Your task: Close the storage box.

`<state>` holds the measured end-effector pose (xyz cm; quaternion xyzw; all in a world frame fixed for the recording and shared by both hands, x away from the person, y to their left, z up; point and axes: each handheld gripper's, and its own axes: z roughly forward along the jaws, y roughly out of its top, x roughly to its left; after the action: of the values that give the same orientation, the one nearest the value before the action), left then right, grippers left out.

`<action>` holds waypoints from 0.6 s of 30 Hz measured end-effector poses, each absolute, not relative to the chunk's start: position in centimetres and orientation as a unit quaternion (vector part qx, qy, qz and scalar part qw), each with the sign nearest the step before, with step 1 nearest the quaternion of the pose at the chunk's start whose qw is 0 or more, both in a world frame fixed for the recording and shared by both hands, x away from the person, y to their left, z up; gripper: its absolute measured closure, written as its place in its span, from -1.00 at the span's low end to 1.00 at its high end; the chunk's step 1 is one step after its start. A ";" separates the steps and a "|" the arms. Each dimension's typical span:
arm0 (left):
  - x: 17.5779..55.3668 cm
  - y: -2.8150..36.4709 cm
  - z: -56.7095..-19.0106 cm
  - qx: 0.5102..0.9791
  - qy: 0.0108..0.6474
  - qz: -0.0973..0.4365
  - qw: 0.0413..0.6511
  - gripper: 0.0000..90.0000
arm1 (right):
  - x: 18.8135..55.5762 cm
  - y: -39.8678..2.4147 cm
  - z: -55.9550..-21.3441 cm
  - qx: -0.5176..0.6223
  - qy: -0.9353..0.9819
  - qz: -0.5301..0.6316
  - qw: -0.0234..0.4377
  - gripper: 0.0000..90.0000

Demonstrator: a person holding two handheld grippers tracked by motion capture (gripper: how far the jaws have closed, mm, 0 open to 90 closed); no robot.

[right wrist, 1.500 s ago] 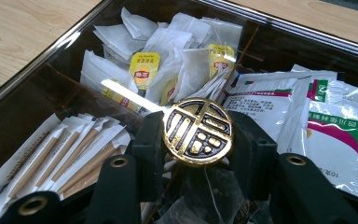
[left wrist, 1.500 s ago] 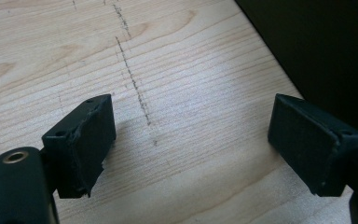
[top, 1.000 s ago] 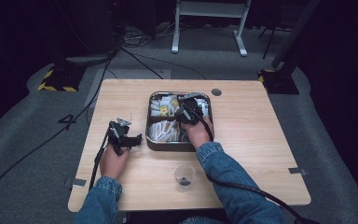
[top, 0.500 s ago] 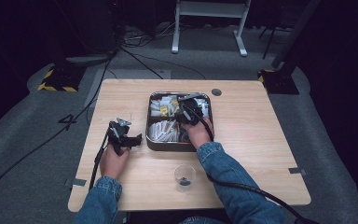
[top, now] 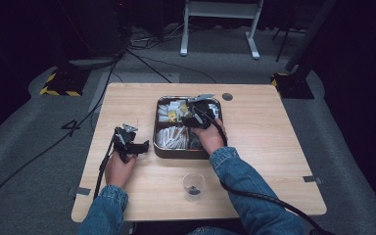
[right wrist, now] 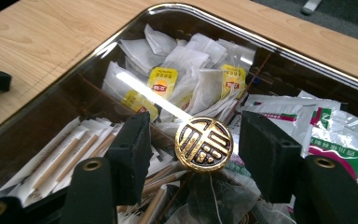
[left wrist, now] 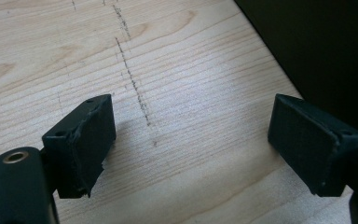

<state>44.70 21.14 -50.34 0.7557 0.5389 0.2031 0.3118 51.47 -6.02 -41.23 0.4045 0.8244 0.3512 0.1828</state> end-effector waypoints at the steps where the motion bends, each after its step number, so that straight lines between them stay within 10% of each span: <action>1: 44.7 21.2 -50.3 0.756 0.538 0.203 0.311 -0.66 | 51.3 -6.1 -41.0 0.404 0.824 0.354 0.181 -0.03; 18: 44.5 21.2 -50.3 0.754 0.542 0.204 0.310 -0.66 | 49.7 -9.8 -36.7 0.395 0.808 0.395 0.190 -0.08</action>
<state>44.55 21.17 -50.33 0.7540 0.5417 0.2044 0.3102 49.75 -9.83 -36.68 0.3948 0.8077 0.3947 0.1896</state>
